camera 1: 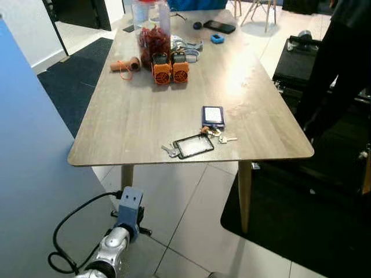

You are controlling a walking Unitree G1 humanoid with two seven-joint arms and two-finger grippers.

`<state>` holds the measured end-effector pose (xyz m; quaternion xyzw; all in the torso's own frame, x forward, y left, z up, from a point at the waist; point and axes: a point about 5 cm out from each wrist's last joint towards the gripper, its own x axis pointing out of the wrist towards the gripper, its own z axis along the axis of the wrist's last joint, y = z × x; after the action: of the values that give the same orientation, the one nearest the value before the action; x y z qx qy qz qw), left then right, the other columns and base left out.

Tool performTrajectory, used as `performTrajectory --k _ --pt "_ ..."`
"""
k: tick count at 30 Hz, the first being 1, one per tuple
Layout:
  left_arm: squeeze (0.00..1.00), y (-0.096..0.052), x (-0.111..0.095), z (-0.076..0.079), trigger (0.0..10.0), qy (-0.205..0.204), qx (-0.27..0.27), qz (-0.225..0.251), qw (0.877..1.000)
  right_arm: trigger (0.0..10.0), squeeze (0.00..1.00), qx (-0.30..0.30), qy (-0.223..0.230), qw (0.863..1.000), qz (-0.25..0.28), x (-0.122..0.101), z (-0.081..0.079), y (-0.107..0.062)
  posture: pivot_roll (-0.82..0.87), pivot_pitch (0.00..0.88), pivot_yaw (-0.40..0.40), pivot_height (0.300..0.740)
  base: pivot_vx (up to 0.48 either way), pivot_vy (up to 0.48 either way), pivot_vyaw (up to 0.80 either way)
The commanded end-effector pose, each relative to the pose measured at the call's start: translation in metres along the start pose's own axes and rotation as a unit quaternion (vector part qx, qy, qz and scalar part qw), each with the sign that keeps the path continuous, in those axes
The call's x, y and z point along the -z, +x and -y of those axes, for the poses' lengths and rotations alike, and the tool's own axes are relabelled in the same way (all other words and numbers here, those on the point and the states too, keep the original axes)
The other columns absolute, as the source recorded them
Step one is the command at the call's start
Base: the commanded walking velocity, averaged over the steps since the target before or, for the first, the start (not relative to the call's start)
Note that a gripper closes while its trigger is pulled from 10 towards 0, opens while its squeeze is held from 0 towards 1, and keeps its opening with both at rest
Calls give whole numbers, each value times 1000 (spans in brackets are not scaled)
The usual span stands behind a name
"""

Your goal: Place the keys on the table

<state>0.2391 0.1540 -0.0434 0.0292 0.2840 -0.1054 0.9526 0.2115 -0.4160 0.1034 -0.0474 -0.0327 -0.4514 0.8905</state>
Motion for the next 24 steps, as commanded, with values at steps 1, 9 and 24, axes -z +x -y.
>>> performTrajectory --k 1,9,24 --pt "0 -3 6 -4 10000 7 -1 -15 1000 10000 0 -57 15 998 14 -12 -25 4 8 62 25 740 0 0 0" --pt "0 -2 6 -2 10000 6 4 -16 1000 10000 0 -309 64 948 27 -58 -137 -4 10 60 22 740 0 0 0" --pt "0 -2 7 0 10000 5 9 -19 1000 10000 0 -614 13 788 -28 -64 -224 -86 6 54 21 740 0 0 0"
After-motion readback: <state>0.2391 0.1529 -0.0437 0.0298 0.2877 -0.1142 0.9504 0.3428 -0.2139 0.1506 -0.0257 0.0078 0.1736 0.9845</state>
